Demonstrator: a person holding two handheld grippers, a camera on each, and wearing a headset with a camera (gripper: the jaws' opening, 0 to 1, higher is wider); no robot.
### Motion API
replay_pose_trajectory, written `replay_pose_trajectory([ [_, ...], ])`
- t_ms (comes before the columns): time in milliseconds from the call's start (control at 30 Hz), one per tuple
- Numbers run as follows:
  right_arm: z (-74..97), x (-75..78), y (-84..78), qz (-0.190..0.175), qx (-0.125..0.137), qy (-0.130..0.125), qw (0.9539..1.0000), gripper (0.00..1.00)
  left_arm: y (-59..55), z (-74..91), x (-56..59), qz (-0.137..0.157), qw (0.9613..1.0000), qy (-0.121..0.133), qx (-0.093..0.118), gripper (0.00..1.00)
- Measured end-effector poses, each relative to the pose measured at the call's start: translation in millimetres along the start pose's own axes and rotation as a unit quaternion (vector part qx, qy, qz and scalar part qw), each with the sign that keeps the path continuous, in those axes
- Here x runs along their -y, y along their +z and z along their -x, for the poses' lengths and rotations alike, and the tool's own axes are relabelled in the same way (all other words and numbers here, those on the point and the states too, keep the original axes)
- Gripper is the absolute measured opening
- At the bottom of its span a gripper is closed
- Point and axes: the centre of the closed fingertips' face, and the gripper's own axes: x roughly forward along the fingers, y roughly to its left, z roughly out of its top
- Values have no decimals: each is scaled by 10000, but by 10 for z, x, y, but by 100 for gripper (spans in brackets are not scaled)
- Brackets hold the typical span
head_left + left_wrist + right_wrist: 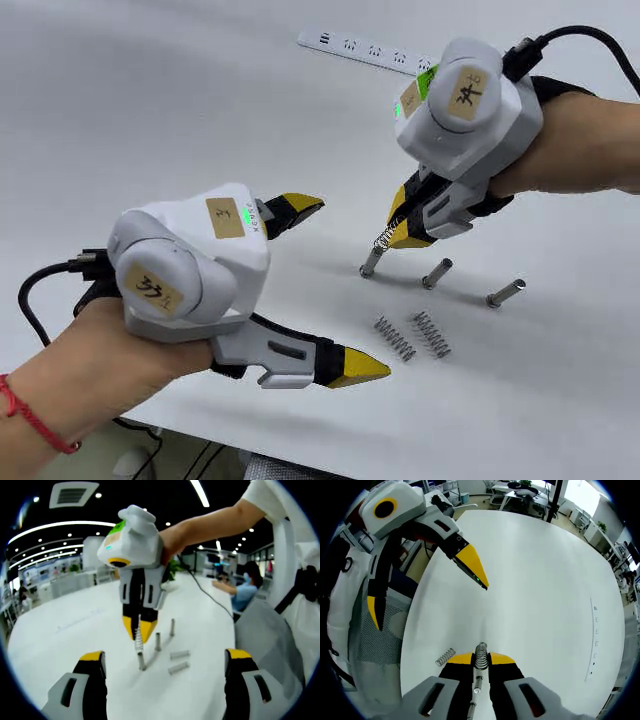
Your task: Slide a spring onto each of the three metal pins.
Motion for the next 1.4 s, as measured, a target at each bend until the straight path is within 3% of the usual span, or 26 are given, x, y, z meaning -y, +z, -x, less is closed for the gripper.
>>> replay_pose_trajectory([
  [1400, -247, -7, -55, 113, -226, 96, 9996, 12, 2, -36, 24, 149, 9998, -38, 122, 100],
])
